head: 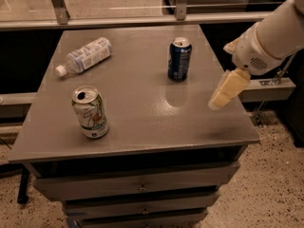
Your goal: Knock pepsi can over
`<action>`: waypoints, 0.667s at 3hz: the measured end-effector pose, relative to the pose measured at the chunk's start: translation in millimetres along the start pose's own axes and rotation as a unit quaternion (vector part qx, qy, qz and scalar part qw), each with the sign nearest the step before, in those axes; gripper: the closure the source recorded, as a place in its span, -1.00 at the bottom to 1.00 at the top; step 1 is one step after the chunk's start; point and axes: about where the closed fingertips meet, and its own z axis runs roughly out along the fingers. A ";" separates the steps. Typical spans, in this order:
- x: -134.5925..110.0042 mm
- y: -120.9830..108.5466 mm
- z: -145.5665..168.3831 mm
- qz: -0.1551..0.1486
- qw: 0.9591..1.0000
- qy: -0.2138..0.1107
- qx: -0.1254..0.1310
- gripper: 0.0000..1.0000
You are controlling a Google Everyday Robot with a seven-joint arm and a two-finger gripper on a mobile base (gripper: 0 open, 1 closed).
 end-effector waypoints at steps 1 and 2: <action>-1.3 -23.5 30.5 0.054 0.997 -0.050 0.006 -1.00; -15.2 -36.8 59.7 0.102 0.988 -0.111 -0.006 -1.00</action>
Offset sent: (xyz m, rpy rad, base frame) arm 0.0926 0.0392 -0.0482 0.4843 0.0135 -0.1623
